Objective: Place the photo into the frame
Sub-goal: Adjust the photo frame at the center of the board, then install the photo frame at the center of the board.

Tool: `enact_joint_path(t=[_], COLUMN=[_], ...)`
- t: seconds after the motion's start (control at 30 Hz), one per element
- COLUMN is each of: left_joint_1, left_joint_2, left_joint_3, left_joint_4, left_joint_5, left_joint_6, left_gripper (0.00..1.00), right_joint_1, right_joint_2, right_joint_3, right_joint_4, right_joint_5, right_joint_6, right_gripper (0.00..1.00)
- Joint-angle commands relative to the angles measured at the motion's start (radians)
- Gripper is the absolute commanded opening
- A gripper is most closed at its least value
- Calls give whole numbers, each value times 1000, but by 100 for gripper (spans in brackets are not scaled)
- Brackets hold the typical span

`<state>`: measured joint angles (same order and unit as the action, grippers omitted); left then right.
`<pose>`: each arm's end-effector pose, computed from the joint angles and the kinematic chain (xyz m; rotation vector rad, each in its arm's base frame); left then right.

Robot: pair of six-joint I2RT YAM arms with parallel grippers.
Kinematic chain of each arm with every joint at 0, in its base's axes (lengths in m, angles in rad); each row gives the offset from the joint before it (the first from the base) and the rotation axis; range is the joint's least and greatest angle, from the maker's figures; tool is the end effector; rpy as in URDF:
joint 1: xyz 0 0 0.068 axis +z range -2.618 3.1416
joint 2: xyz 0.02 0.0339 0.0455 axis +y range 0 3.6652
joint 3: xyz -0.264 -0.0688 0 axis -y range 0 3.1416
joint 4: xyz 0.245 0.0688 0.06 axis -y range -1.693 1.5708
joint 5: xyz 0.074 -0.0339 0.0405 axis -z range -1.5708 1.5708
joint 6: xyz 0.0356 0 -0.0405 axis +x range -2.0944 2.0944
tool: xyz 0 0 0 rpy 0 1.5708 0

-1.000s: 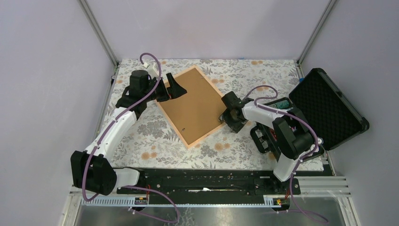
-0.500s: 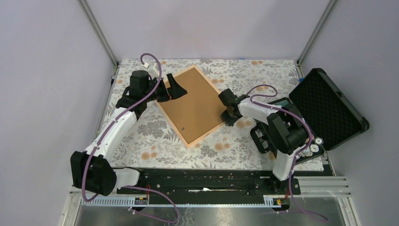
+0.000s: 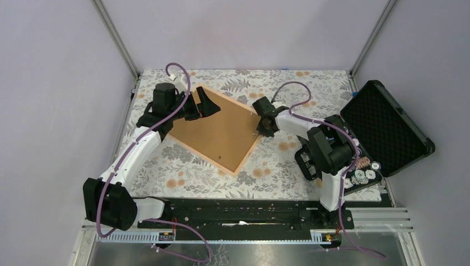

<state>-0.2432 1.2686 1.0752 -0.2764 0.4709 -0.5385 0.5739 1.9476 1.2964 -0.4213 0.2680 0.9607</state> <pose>0.2753 -0.0849 0.3295 -0.0031 2.1245 -0.9577 0.3412 0.2093 0.1630 0.5858 2.5284 0.2065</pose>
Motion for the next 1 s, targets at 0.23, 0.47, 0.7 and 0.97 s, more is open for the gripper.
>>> enact_joint_path(t=[0.23,0.47,0.7,0.97], left_joint_1=[-28,-33,-33,-36], left_joint_2=[-41,-41,-32,-34], left_joint_3=[29,31,33,33], left_joint_4=[34,30,29,31], left_joint_5=[-17,-19,-7,-6], left_joint_6=[23,28,26,25], left_gripper=[99,99,99,99], right_joint_1=[-56,-70,-69,-69], right_joint_2=[168,181,169,208], right_joint_3=[202,341,420,425], right_joint_4=[62,-64,-205,-194], right_joint_5=[3,31,-10,-103], right_joint_6=[-654,-629,-472,-430], right_gripper=[0,46,55,65])
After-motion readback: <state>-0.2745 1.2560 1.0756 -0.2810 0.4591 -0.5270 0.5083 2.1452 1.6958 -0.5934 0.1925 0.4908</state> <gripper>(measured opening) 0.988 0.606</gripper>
